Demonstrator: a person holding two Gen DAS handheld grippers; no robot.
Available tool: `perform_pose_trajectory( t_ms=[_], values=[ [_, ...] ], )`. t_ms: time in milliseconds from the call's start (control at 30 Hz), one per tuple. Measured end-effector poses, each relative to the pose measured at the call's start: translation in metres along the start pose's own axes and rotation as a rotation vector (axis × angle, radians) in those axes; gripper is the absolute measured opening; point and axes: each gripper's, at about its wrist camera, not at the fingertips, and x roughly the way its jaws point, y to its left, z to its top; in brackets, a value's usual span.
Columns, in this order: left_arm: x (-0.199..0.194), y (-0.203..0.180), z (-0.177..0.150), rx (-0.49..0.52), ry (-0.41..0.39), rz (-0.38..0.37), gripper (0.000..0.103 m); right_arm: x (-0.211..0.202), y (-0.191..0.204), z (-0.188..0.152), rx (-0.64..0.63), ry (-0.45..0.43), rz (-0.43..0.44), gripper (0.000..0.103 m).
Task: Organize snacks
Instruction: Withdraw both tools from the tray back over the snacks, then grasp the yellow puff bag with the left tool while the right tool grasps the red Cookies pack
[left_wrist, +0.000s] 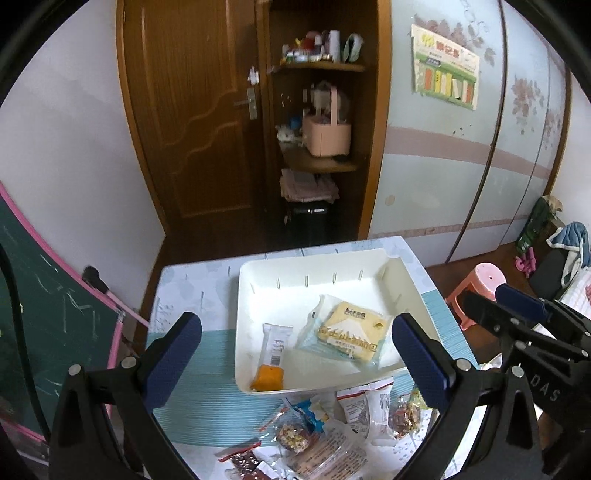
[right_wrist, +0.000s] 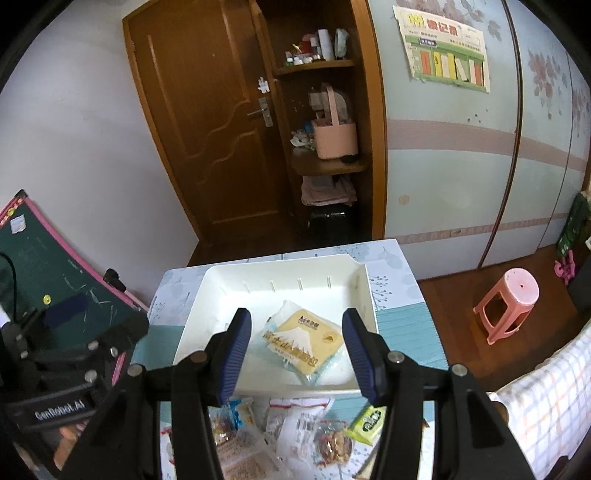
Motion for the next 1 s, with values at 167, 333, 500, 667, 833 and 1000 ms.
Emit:
perform_pose_trajectory(
  t_ms=[167, 333, 500, 667, 833, 1000],
  values=[
    [-0.034, -0.009, -0.012, 0.037, -0.017, -0.021, 0.103, -0.027, 0.003, -0.018, -0.033, -0.011, 0.026, 0.052],
    [-0.062, -0.019, -0.047, 0.117, -0.018, -0.068, 0.103, -0.048, 0.001, -0.059, -0.068, 0.004, 0.027, 0.06],
    [-0.07, -0.029, -0.111, 0.218, 0.026, -0.121, 0.103, -0.059, -0.005, -0.111, -0.095, 0.057, 0.026, 0.062],
    [-0.041, -0.023, -0.183, 0.25, 0.183, -0.178, 0.103, -0.049, -0.022, -0.171, -0.115, 0.162, -0.017, 0.062],
    [-0.009, -0.008, -0.248, 0.249, 0.357, -0.217, 0.103, -0.026, -0.04, -0.225, -0.077, 0.293, -0.032, 0.062],
    [0.014, 0.0, -0.292, 0.292, 0.456, -0.206, 0.103, -0.006, -0.047, -0.266, -0.045, 0.407, -0.023, 0.062]
  ],
)
